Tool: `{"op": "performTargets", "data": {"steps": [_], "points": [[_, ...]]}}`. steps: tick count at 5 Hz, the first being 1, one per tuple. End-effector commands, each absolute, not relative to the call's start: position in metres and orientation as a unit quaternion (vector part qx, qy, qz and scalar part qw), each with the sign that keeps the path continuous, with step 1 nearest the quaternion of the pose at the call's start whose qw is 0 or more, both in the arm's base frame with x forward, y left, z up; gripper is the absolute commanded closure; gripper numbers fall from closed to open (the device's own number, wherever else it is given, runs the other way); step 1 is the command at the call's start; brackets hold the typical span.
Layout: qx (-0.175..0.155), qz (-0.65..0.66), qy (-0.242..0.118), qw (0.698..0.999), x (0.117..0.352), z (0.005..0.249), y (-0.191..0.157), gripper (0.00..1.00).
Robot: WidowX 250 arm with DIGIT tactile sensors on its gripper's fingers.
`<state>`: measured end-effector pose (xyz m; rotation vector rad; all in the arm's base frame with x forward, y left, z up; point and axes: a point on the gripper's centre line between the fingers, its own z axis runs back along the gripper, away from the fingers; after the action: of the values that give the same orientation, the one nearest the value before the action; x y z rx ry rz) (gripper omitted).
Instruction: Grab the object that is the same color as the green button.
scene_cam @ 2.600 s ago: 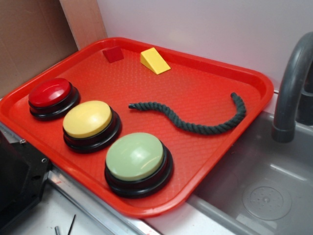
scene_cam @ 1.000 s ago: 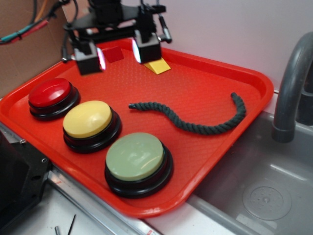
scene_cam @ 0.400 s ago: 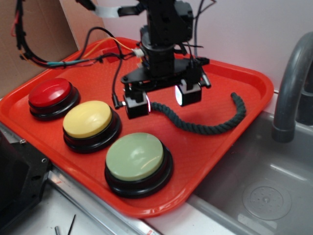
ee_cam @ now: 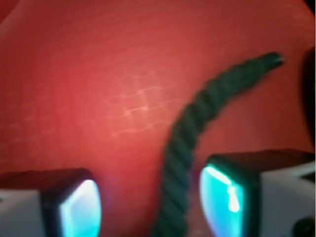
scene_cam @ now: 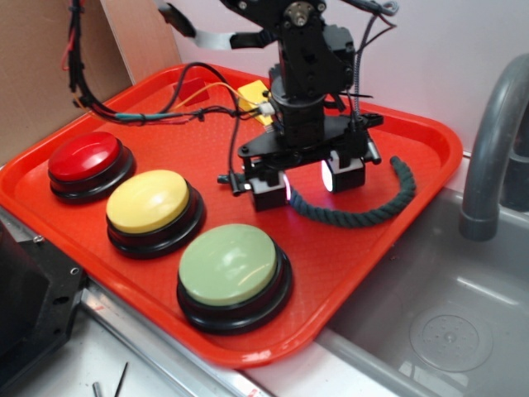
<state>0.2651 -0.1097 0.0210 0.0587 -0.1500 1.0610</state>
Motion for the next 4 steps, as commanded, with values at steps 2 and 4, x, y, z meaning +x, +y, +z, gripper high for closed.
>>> {"op": "performTargets", "data": {"steps": [2,4], "points": [[0.03,0.508,-0.063,0.858,0.276,0.001,-0.096,1.0],[-0.003,0.399,-0.05,0.916,0.282,0.067,-0.078,1.0]]}}
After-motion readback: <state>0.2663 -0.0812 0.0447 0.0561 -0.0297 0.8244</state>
